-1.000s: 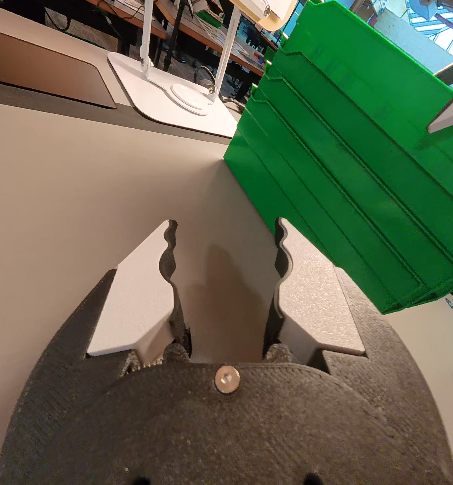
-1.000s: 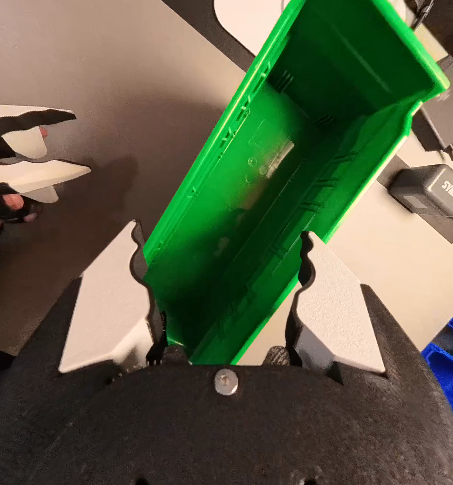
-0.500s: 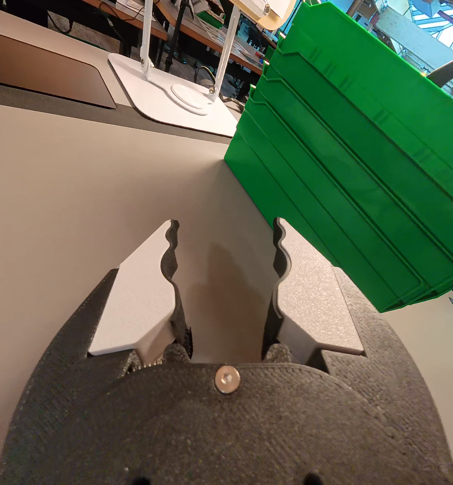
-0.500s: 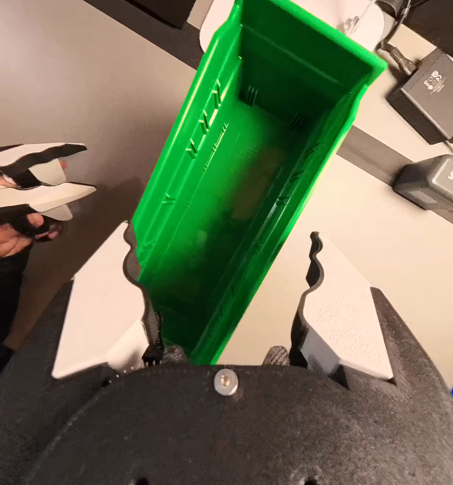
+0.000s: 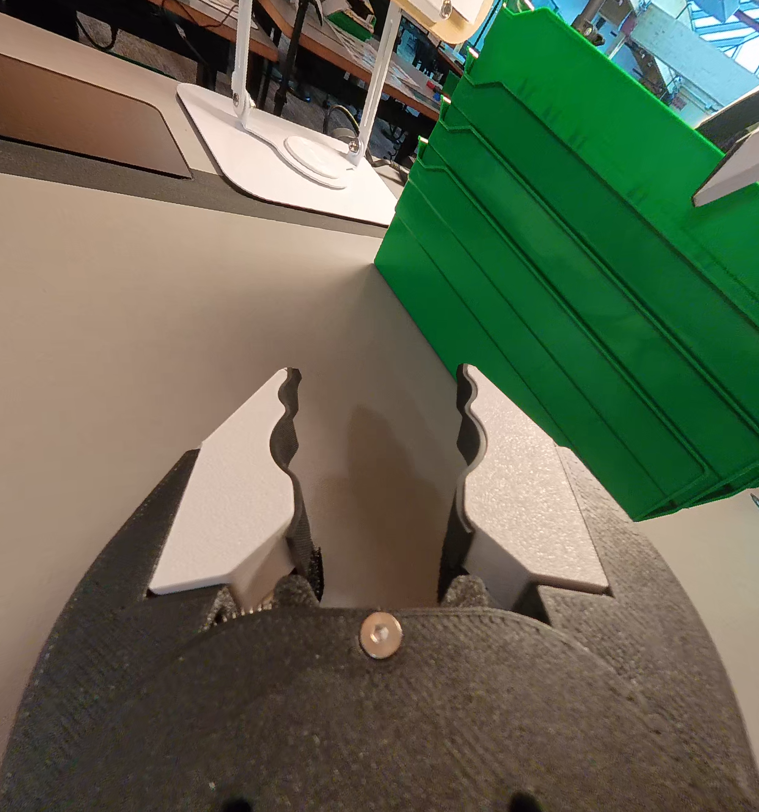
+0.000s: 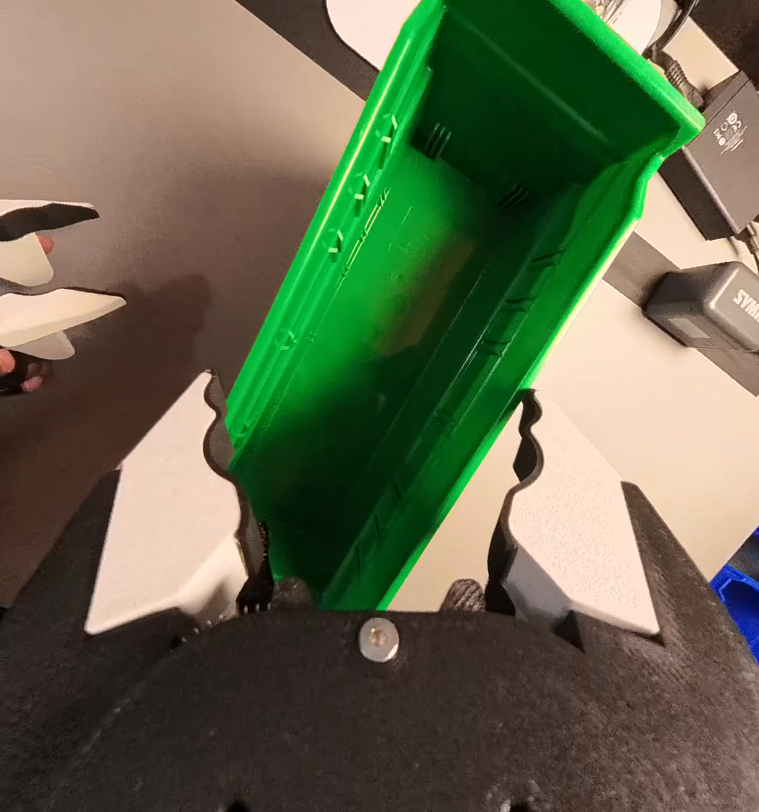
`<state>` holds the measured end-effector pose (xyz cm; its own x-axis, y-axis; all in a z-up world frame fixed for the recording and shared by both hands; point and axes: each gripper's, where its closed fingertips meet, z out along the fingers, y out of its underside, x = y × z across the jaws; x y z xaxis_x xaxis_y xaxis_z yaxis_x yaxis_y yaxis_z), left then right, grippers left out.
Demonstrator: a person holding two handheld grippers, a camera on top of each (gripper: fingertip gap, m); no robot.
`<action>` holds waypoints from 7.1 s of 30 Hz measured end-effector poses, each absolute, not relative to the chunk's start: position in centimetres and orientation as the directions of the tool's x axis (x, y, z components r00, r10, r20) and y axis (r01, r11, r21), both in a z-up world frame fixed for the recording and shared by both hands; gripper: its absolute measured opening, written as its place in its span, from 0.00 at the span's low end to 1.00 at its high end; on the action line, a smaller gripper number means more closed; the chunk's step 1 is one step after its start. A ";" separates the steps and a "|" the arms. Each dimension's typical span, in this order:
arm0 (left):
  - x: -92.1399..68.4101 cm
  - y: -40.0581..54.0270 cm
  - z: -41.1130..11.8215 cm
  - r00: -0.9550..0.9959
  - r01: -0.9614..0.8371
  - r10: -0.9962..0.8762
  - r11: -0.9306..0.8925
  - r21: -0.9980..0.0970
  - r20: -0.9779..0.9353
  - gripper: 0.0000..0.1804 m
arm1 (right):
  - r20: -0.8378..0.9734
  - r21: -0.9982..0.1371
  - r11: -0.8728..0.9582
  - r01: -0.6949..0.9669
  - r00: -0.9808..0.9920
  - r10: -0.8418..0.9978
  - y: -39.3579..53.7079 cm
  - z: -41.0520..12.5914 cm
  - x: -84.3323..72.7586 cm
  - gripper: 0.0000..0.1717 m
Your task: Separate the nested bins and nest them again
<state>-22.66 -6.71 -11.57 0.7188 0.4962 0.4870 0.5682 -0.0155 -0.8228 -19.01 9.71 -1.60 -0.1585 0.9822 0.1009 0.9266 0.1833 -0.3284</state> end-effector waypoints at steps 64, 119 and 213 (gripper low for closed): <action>-22.5 -6.7 -11.6 0.725 0.566 0.491 -0.025 -0.824 0.483 0.39 | 0.060 -0.361 0.203 0.910 -0.195 0.979 10.4 1.8 -17.0 0.60; -22.0 -6.6 -11.5 0.739 0.538 0.496 -0.026 -0.842 0.457 0.39 | -0.099 -0.773 -0.101 0.627 0.038 0.994 25.3 -1.6 0.9 0.62; -18.5 6.8 -4.5 0.768 0.557 0.640 -0.684 -0.471 -0.021 0.57 | -0.367 -0.853 -0.071 0.517 -0.499 0.785 5.5 -11.9 -3.1 0.46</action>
